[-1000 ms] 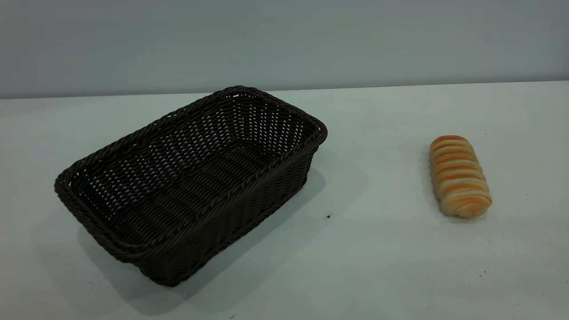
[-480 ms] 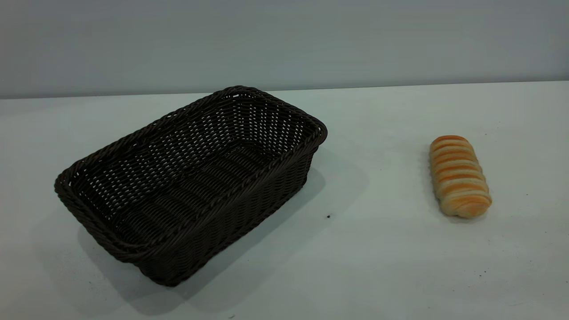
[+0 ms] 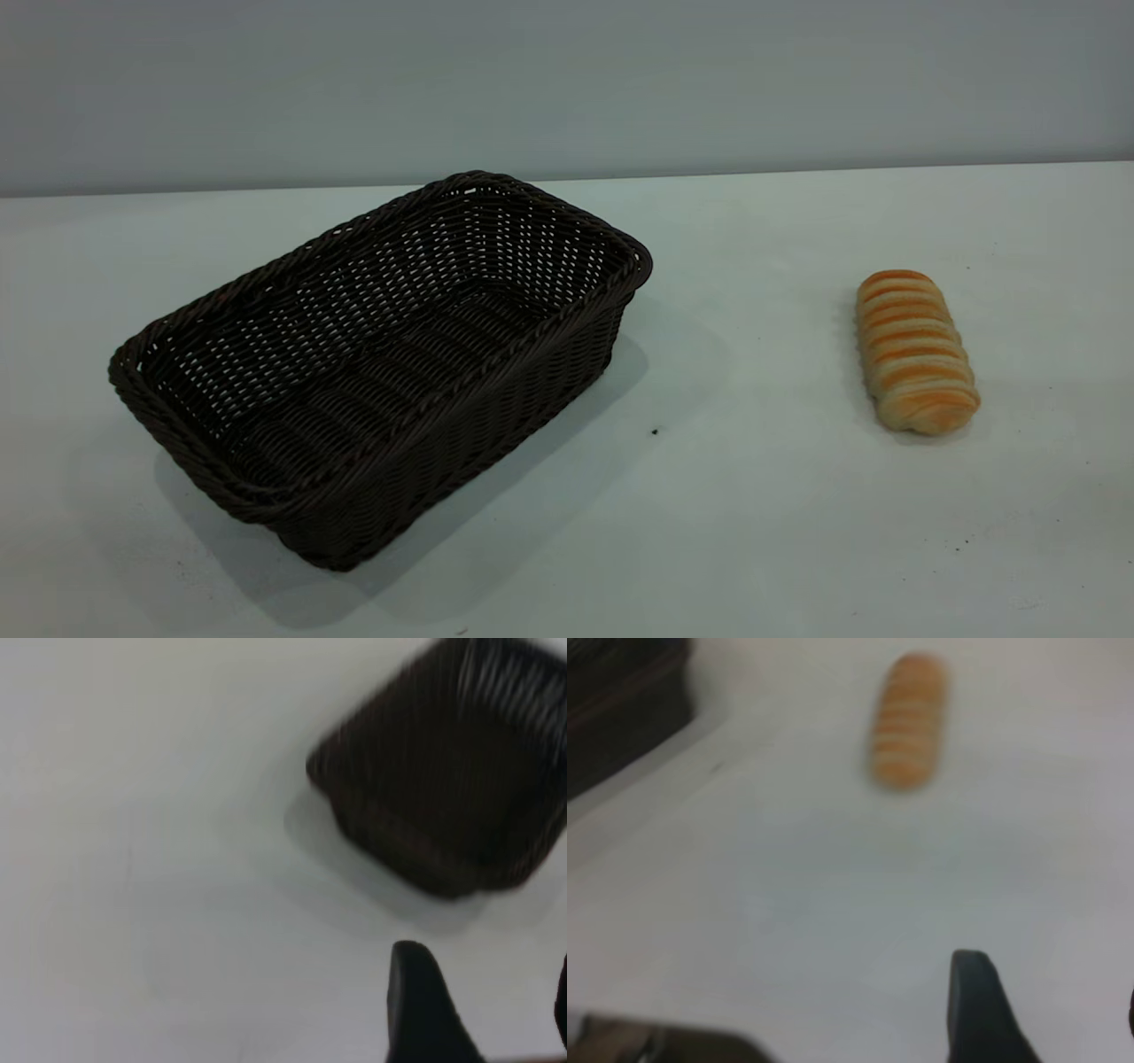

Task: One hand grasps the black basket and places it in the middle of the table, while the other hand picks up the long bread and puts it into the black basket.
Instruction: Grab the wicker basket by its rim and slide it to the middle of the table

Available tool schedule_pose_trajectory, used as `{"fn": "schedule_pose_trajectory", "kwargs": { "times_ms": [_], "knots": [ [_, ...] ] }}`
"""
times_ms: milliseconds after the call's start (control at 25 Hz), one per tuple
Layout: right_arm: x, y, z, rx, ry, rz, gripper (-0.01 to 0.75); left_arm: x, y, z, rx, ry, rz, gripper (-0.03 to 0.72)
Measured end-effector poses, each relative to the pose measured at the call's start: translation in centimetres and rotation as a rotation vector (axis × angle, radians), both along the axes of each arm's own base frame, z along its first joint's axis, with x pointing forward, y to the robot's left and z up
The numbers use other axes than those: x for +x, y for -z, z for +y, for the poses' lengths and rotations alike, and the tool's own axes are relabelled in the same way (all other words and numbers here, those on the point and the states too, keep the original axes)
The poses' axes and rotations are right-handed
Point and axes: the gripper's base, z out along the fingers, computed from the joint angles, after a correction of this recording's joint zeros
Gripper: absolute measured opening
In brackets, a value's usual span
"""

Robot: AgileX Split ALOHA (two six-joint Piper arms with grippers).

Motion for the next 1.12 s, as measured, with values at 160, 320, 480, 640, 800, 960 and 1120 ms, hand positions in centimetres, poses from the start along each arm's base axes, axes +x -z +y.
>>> {"fn": "schedule_pose_trajectory", "kwargs": {
  "times_ms": [160, 320, 480, 640, 800, 960, 1120],
  "knots": [
    [3.2, 0.2, 0.6, 0.041, -0.074, 0.125, 0.385, 4.3, -0.3, -0.2, 0.014, 0.005, 0.213, 0.432],
    [6.0, -0.1, 0.6, 0.026, -0.107, 0.178, 0.385, 9.5, -0.1, -0.4, 0.008, -0.001, 0.378, 0.432],
    [7.6, 0.5, 0.5, 0.008, -0.123, 0.220, 0.385, 15.0, 1.8, -1.1, -0.051, -0.011, 0.540, 0.432],
    [8.0, 0.6, 0.4, -0.001, -0.125, 0.215, 0.385, 19.4, 5.1, -2.4, -0.209, -0.052, 0.661, 0.432],
    [8.0, 0.6, 0.4, -0.008, -0.131, 0.210, 0.385, 22.3, 8.8, -3.3, -0.397, -0.188, 0.734, 0.432],
    [8.0, 0.6, 0.4, -0.009, -0.132, 0.210, 0.385, 23.8, 11.8, -3.5, -0.490, -0.341, 0.785, 0.432],
    [8.1, 0.6, 0.4, -0.008, -0.132, 0.211, 0.385, 24.6, 13.2, -3.3, -0.509, -0.426, 0.771, 0.432]
  ]
}}
